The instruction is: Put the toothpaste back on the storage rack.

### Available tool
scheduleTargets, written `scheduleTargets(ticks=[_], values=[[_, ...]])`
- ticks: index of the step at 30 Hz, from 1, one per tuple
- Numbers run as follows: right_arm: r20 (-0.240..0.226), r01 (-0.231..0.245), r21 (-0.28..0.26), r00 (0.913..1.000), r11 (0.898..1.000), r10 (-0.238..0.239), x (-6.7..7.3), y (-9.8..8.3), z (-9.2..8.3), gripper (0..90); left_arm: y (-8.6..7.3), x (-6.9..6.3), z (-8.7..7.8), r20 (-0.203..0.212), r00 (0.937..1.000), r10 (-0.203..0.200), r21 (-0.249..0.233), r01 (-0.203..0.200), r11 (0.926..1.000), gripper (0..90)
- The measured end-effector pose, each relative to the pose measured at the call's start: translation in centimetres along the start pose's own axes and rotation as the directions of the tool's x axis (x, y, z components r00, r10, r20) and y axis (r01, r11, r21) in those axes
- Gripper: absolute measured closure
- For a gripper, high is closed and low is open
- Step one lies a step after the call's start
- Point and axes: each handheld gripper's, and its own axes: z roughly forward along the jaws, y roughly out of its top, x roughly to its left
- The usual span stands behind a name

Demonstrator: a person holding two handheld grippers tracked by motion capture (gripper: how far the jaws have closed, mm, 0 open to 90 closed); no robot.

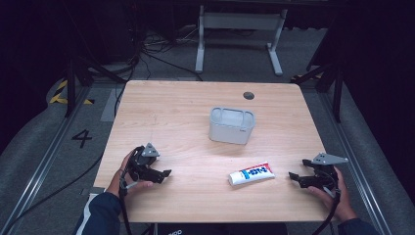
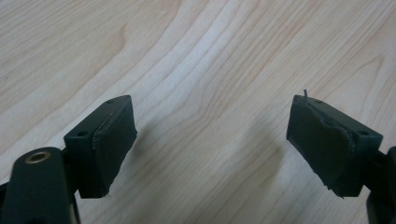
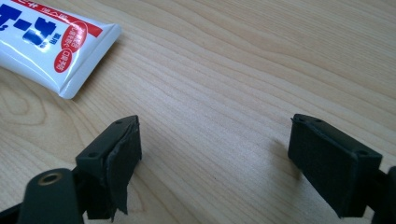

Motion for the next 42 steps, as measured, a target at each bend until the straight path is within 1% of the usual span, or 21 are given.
scheduleTargets(ticks=[3,4,7,9,12,13,15,17,19,20,23,25,26,27,29,31,33,34,37,40,42], values=[[0.005,-0.001,-0.003,1.0,1.0,0.001,-0.1,0.0,0.0,19.5,0.6,0.0,0.1,-0.002,0.9999,0.015,-0.009,-0.015,0.9998,16.4],[0.006,-0.002,-0.004,1.0,1.0,0.002,-0.1,0.0,0.0,20.2,0.9,-0.1,0.3,-0.016,0.999,0.041,-0.007,-0.041,0.9991,16.4],[0.014,-0.011,-0.009,0.9998,1.0,0.011,-0.1,0.0,0.0,22.3,1.1,-0.2,0.4,-0.029,0.9981,0.054,-0.006,-0.054,0.9985,16.3],[0.018,-0.013,-0.009,0.9998,1.0,0.013,-0.2,0.0,0.0,23.0,1.7,-0.3,0.7,-0.005,0.9974,0.071,0.019,-0.071,0.9973,16.4],[0.02,-0.015,-0.009,0.9997,1.0,0.015,-0.2,0.0,0.0,23.3,2.7,-0.3,0.9,-0.007,0.9958,0.092,0.0,-0.092,0.9958,16.3],[0.02,-0.014,-0.009,0.9997,1.0,0.015,-0.2,0.0,0.0,23.3,3.1,-0.5,1.0,-0.024,0.9936,0.11,-0.009,-0.11,0.9938,16.5],[0.02,-0.014,-0.009,0.9997,1.0,0.014,-0.2,0.0,0.0,23.4,3.7,-0.6,1.4,-0.005,0.993,0.118,0.006,-0.118,0.993,16.5],[0.02,-0.013,-0.009,0.9997,1.0,0.013,-0.2,0.0,0.0,23.5,4.3,-0.7,1.8,0.01,0.9907,0.135,0.016,-0.135,0.9906,16.8],[0.02,-0.015,-0.01,0.9997,1.0,0.015,-0.2,0.0,0.0,23.9,4.9,-1.0,2.2,-0.01,0.9853,0.171,0.018,-0.17,0.9852,16.9],[0.021,-0.015,-0.011,0.9997,1.0,0.016,-0.2,0.0,0.0,24.0,5.0,-1.1,2.5,-0.018,0.9843,0.176,0.009,-0.175,0.9845,17.1],[0.022,-0.012,-0.01,0.9997,1.0,0.012,-0.2,0.0,0.0,24.0,6.2,-1.3,3.4,0.03,0.9825,0.184,0.043,-0.185,0.9818,17.6],[0.021,-0.014,-0.01,0.9997,1.0,0.014,-0.2,0.0,0.0,24.0,6.5,-1.5,3.5,0.031,0.9808,0.192,0.039,-0.194,0.9803,17.5],[0.022,-0.012,-0.01,0.9997,1.0,0.012,-0.2,0.0,0.0,24.0,6.9,-1.7,3.6,0.03,0.979,0.201,0.035,-0.202,0.9787,17.2],[0.022,-0.012,-0.01,0.9997,1.0,0.012,-0.2,0.0,0.0,24.1,7.2,-2.0,3.7,0.013,0.9744,0.225,0.02,-0.225,0.9742,17.1],[0.022,-0.014,-0.011,0.9997,1.0,0.014,-0.2,0.0,0.0,24.1,7.7,-2.4,4.0,-0.001,0.9687,0.248,0.011,-0.248,0.9686,17.1],[0.021,-0.016,-0.012,0.9997,1.0,0.016,-0.2,0.0,0.0,24.3,8.2,-2.8,4.4,0.0,0.9658,0.259,0.014,-0.259,0.9657,17.0],[0.021,-0.013,-0.011,0.9997,1.0,0.013,-0.2,0.0,0.0,24.5,8.7,-3.0,4.7,0.033,0.9658,0.257,0.034,-0.258,0.9654,16.9],[0.021,-0.012,-0.012,0.9997,1.0,0.012,-0.2,0.0,0.0,24.6,8.9,-3.1,4.9,0.04,0.9669,0.252,0.03,-0.253,0.9669,17.6],[0.021,-0.011,-0.012,0.9997,1.0,0.012,-0.2,0.0,0.0,24.6,9.7,-3.4,5.0,0.03,0.968,0.249,-0.003,-0.249,0.9684,17.1],[0.021,-0.012,-0.012,0.9997,1.0,0.012,-0.2,0.0,0.0,24.5,10.3,-3.9,5.3,0.012,0.9644,0.264,-0.038,-0.264,0.9639,16.9],[0.021,-0.012,-0.012,0.9997,1.0,0.012,-0.2,0.0,0.0,24.5,10.9,-4.4,5.7,0.03,0.963,0.268,-0.032,-0.267,0.9632,17.2]])
